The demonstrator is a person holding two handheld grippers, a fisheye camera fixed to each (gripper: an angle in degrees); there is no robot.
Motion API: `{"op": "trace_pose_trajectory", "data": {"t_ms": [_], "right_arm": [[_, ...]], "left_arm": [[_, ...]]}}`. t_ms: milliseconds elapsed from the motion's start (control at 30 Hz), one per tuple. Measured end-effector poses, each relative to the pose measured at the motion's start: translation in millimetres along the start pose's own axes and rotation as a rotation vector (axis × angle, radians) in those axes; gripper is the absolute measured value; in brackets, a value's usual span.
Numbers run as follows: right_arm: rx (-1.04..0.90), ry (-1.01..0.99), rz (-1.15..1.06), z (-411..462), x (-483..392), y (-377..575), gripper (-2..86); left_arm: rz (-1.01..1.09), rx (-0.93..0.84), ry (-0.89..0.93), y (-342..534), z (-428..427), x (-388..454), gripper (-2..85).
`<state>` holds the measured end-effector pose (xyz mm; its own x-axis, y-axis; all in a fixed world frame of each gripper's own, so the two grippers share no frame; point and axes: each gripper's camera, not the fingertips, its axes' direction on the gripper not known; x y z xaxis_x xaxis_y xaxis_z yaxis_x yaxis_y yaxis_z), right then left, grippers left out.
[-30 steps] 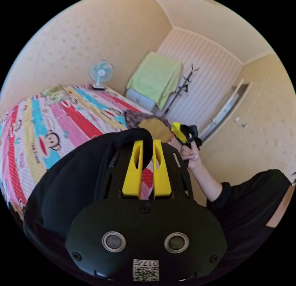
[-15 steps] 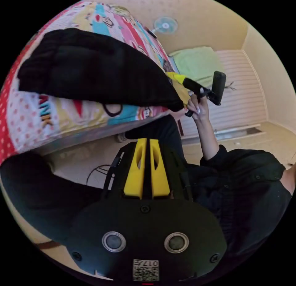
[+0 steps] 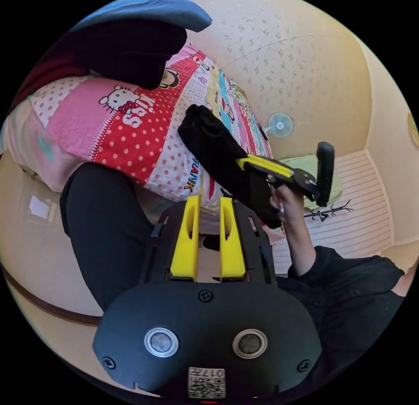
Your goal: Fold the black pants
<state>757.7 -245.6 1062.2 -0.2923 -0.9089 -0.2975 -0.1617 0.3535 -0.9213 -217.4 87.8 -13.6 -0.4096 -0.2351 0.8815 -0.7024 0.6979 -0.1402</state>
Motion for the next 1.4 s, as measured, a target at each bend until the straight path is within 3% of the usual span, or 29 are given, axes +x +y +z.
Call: {"op": "trace_pose_trajectory", "data": {"t_ms": [233, 333, 500, 567, 633, 800, 867, 1167, 1400], "right_arm": [[0.280, 0.012, 0.206, -124, 31, 13, 3.1], [0.358, 0.040, 0.240, -161, 18, 23, 2.7], [0.519, 0.123, 0.296, -236, -18, 58, 2.0], [0.628, 0.162, 0.321, -286, -37, 81, 1.8], [0.715, 0.210, 0.332, -327, -51, 101, 1.7], [0.913, 0.322, 0.357, -439, -87, 162, 1.5], [1.035, 0.421, 0.387, -496, -104, 203, 1.5], [1.628, 0.517, 0.429, -694, -176, 354, 1.7], [1.787, 0.565, 0.378, -808, -200, 389, 2.1]], "left_arm": [[-0.059, 0.133, -0.066, -53, 56, -10, 14.2], [-0.123, 0.163, -0.205, -64, 87, -11, 13.9], [-0.047, 0.238, -0.281, -39, 98, 36, 23.1], [-0.034, 0.240, -0.304, -34, 97, 46, 20.9], [0.025, 0.274, -0.211, -26, 84, 56, 16.0], [0.227, 0.458, 0.038, 10, -6, 133, 8.2], [0.308, 0.546, 0.108, 19, -51, 169, 7.1], [0.787, 1.059, 0.340, 104, -264, 366, 6.3], [0.920, 1.197, 0.487, 150, -353, 452, 6.3]]}}
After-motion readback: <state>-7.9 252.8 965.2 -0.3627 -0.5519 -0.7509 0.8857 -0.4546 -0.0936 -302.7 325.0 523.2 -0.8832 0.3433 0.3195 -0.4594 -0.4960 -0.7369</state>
